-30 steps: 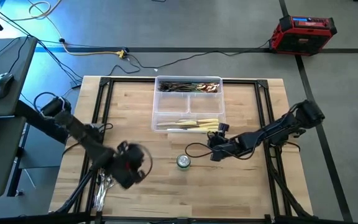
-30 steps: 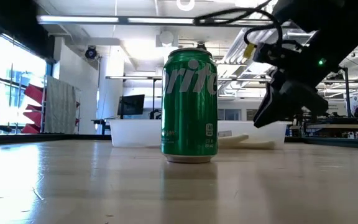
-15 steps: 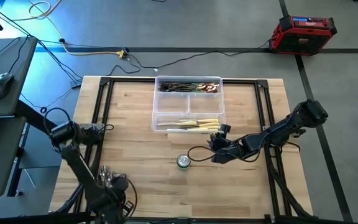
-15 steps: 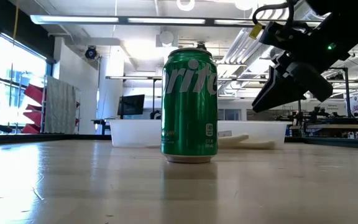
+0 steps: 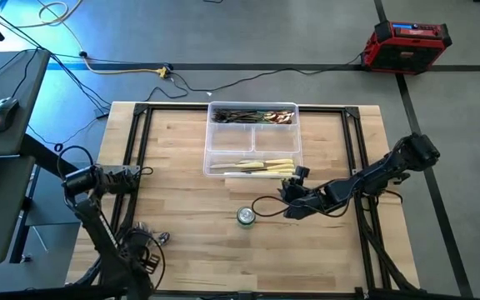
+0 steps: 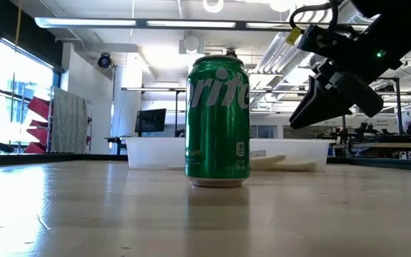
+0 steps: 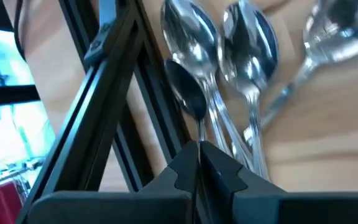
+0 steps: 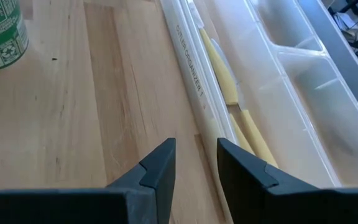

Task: Sort silverware
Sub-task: Put the silver spoon into the silverware tray

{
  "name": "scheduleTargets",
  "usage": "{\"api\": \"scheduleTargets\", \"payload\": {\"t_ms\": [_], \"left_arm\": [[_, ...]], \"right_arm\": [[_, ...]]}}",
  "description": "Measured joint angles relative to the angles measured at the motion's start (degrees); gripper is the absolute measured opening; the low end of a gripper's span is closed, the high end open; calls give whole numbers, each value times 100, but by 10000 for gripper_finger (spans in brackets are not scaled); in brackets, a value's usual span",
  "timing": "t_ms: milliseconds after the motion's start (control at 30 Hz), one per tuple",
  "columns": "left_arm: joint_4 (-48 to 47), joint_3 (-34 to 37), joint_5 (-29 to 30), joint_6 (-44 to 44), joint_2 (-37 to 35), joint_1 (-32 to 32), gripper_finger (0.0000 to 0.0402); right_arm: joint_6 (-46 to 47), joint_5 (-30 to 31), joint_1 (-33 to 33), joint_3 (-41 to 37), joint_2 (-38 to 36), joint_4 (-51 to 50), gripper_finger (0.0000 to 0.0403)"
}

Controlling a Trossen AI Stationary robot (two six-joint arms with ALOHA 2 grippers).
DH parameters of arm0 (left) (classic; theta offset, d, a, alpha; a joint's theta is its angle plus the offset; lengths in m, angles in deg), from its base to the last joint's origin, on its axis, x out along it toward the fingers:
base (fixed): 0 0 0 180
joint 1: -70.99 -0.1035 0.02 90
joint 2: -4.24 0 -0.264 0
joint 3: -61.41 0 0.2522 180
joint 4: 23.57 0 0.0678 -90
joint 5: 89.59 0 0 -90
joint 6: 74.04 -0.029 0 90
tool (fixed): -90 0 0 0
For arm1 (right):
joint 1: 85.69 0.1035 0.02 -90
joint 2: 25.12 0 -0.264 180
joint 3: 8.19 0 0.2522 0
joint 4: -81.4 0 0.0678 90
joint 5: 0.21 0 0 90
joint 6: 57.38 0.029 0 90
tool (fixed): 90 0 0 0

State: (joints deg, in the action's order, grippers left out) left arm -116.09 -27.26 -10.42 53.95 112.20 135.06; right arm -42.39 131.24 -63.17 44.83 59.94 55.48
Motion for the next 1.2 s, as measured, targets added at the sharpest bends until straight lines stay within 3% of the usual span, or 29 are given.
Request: {"api": "scheduleTargets", "payload": {"t_ms": [333,600,767,967,1200], "left_arm": [[-300,143,-372,55,339,-193,0],[227,130,-207,-701,840,-555,0],[-143,49,-273,-1192,1071,-679,0],[-534,-56,-697,-1103,1038,-609,0],[-122,298,-1027,-1211,1021,-520,0]], "right_arm": [[17,-17,0,0,0,2,103],[20,-37,0,0,0,10,103],[20,-59,0,0,2,33,103],[20,-146,0,0,2,59,103],[2,-267,2,0,2,66,103]]}}
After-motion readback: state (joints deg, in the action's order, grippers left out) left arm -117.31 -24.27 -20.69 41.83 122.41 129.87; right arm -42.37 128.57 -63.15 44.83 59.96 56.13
